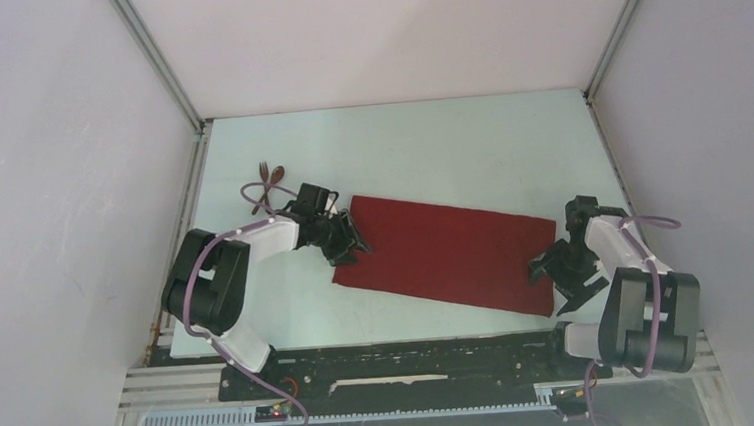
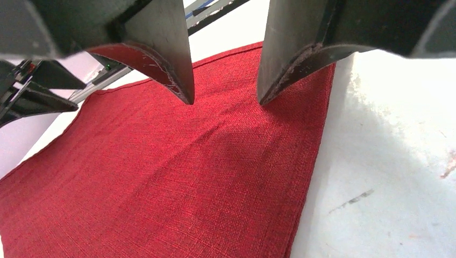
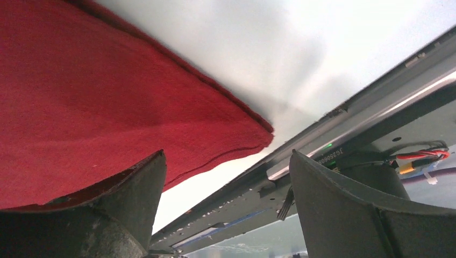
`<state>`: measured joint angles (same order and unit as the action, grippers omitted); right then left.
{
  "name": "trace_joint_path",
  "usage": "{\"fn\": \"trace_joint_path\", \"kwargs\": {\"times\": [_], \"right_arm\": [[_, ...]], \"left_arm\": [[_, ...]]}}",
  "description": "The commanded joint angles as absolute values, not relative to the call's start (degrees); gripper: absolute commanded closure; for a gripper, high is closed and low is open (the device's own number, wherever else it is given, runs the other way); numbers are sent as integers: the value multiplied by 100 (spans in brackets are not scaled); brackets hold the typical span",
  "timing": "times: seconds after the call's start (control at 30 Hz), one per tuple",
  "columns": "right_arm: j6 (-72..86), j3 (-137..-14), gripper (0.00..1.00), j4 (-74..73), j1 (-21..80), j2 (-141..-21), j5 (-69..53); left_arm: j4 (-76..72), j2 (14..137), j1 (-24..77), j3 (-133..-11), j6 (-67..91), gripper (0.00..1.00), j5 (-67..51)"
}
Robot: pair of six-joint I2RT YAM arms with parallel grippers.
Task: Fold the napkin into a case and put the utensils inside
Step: Smooth out the rectangle-folded napkin at the center of the board.
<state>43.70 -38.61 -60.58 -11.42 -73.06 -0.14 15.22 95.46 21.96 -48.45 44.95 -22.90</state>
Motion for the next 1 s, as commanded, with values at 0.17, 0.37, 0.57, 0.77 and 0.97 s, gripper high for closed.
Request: {"fn": "trace_joint_path", "kwargs": {"times": [0.17, 0.37, 0.57, 0.77, 0.97], "right_arm": [[3238, -4834, 7, -4459, -940, -6997, -1225], [2987, -4714, 6, -1663, -836, -8082, -3763], [3352, -4293, 0, -87, -1287, -9050, -4438], [3522, -4055, 0, 584, -2055, -9715, -4592], [3457, -4306, 0, -109, -2334, -9585, -4437]], "left_arm": [[1038, 9492, 2215, -5637, 4752, 43, -2972], [-1597, 10495, 2208, -5705, 6314, 45, -3405], [-2466, 11354, 2099, -5947, 6480, 41, -2595], [-2392, 12087, 1620, -6060, 6823, 34, -2384], [-1866, 11798, 1586, -6357, 6575, 34, -2562]]}}
